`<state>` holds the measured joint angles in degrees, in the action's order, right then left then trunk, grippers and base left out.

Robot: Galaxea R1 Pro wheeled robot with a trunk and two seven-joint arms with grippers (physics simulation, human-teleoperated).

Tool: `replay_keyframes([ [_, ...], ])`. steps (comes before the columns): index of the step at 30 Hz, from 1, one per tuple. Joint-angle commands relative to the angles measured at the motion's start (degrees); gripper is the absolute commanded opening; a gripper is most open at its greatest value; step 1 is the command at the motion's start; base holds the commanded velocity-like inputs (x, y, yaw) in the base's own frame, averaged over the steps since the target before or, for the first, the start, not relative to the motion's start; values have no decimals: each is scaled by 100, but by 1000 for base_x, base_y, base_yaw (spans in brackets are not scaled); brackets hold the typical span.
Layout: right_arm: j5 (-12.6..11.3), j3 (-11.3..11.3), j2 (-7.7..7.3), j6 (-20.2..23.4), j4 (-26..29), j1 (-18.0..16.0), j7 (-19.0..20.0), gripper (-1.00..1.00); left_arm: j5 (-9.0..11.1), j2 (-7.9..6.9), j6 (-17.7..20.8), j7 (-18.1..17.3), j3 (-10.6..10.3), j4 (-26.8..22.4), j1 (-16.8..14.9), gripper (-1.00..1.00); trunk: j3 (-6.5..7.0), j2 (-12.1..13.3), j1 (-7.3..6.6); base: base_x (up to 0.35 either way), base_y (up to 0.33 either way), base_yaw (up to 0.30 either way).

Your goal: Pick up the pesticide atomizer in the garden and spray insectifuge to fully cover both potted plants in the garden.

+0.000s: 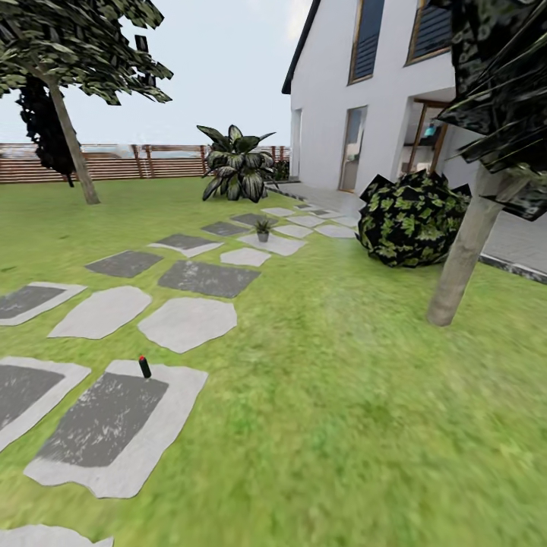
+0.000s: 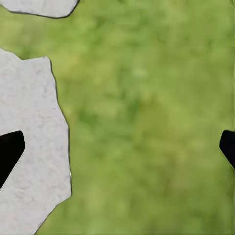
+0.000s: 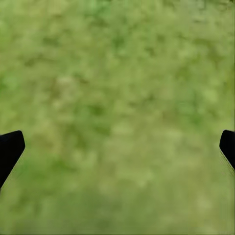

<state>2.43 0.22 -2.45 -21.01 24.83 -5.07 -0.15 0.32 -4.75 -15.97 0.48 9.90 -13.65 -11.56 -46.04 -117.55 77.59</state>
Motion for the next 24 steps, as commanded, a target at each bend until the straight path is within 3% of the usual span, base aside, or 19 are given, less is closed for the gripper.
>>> replay_keyframes([
  [1, 26, 2, -1, -15, -4, -3, -2, 100, 3, 0, -20, 4, 3, 8, -4, 100, -5, -2, 3, 340, 0, 7],
  [6, 30, 4, -1, -17, -4, -1, -2, 100, 3, 0, -20, 5, 3, 10, -4, 100, -5, -2, 3, 340, 0, 156],
  [24, 30, 4, -1, -13, -4, -3, -2, 100, 2, 0, -20, 5, 3, 11, -4, 100, -5, -2, 3, 340, 0, 273],
])
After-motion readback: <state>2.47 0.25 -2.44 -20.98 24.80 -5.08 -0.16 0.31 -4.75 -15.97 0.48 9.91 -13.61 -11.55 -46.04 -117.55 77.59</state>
